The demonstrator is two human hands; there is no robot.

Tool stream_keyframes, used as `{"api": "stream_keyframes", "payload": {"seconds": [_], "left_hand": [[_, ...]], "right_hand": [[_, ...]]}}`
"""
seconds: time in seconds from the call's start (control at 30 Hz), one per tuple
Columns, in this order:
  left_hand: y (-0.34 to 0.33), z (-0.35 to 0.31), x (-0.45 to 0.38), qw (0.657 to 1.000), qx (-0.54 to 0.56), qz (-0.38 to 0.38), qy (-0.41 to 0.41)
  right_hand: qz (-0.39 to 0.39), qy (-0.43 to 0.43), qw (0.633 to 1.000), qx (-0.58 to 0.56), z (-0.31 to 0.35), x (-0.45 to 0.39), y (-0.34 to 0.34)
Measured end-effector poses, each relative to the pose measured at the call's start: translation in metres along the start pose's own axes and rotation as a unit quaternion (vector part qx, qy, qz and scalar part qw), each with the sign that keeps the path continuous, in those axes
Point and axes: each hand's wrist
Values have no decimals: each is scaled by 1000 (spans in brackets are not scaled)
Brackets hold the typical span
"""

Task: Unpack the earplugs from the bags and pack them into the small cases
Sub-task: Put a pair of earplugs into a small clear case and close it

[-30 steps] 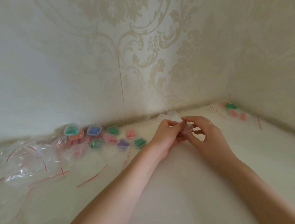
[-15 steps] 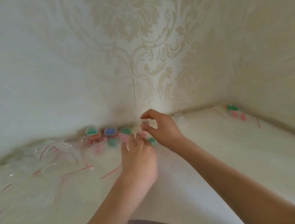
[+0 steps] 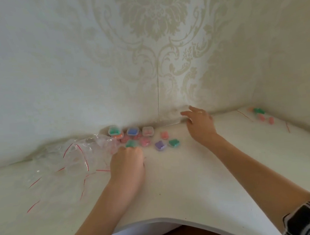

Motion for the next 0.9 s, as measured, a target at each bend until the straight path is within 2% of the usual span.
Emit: {"api": "stream_keyframes", "payload": {"seconds": [0.07, 0.1, 0.3, 0.43, 0.53, 0.67, 0.8, 0.9], "left_hand": [[-3, 0, -4, 1000, -6, -3, 0], [-3, -1, -5, 1000, -2, -5, 6], [2, -9, -10, 995, 39, -94, 14], [-3, -23, -18, 957, 143, -237, -82], [-4, -52, -24, 932, 248, -221, -144], [-13, -105, -36, 910, 383, -110, -115], [-17, -160, -43, 903, 381, -73, -186], [-22, -193, -44, 898, 353, -70, -253]], "right_hand": [[92, -48, 992, 67, -22, 4, -3], [108, -53, 991, 54, -28, 6, -6], [-11, -63, 994, -94, -36, 14, -5], [-30, -97, 974, -204, -43, 23, 4], [-36, -118, 971, -205, -53, 32, 9], [-26, -107, 975, -195, -67, 46, 22], [23, -68, 974, -217, -84, 59, 37], [-29, -86, 968, -232, -110, 58, 46]]}}
Point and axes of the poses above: each hand's wrist, its own x-axis away from the middle knuckle, its own y-axis out of the back of the hand, z = x × y, and after that the axes turned 3 degrees about y, right-handed
